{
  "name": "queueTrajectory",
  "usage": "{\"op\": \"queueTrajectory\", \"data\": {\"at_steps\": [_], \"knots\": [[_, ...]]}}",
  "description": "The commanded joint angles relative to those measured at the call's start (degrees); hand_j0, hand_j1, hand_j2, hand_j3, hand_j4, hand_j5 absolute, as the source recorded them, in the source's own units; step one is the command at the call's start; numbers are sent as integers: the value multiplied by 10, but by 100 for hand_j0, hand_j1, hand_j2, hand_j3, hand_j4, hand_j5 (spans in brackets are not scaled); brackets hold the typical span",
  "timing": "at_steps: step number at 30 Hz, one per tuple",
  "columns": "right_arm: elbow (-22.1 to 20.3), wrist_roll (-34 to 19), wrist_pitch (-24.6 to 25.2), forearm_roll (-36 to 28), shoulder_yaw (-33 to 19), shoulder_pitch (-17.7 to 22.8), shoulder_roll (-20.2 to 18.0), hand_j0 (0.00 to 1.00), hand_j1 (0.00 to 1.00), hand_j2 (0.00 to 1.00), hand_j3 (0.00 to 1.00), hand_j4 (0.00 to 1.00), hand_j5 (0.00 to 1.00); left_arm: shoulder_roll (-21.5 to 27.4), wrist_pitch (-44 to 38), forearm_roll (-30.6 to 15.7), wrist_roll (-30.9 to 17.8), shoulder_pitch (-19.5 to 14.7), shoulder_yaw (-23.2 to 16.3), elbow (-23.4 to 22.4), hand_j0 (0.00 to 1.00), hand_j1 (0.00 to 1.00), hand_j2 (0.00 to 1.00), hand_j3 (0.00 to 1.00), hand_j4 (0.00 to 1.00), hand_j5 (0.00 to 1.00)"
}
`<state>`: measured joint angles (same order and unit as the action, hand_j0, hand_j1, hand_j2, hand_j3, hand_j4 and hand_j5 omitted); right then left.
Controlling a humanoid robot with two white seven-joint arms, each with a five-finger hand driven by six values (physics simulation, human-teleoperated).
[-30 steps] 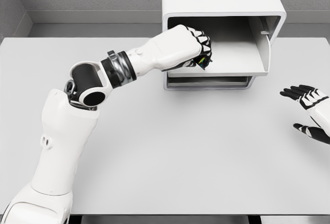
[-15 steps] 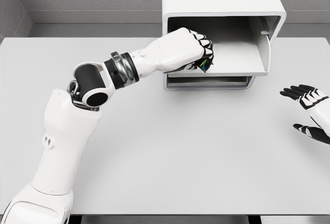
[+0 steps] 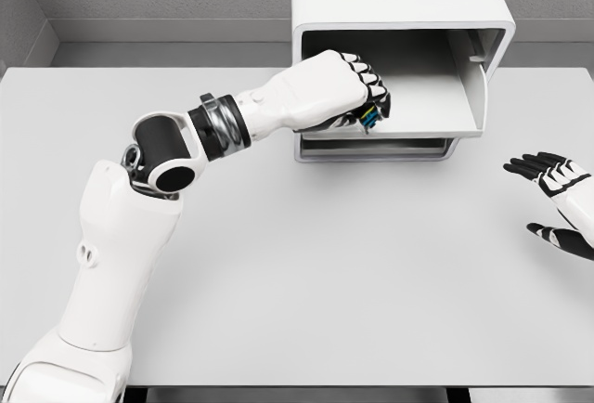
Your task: Slide open multi-storey tabletop storage cabinets and put open load switch and slide close multi-storey tabletop storage cabinets
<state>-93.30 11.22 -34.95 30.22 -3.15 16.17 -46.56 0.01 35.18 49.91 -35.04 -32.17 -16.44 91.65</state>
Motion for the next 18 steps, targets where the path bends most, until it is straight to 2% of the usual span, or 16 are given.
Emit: {"op": "queueTrajectory", "data": {"at_steps": [1, 10, 18], "knots": [[0, 0, -1, -3, 0, 0, 0, 93, 93, 93, 93, 93, 93, 0, -2, -3, 0, 0, 1, 0, 60, 60, 60, 60, 60, 60], [0, 0, -1, -3, 0, 0, 0, 95, 95, 95, 95, 95, 95, 0, -2, -3, 0, 0, 1, 0, 66, 66, 66, 66, 66, 66], [0, 0, -1, -3, 0, 0, 0, 95, 95, 95, 95, 95, 95, 0, -2, -4, 0, 0, 2, 5, 79, 79, 79, 79, 79, 79]]}}
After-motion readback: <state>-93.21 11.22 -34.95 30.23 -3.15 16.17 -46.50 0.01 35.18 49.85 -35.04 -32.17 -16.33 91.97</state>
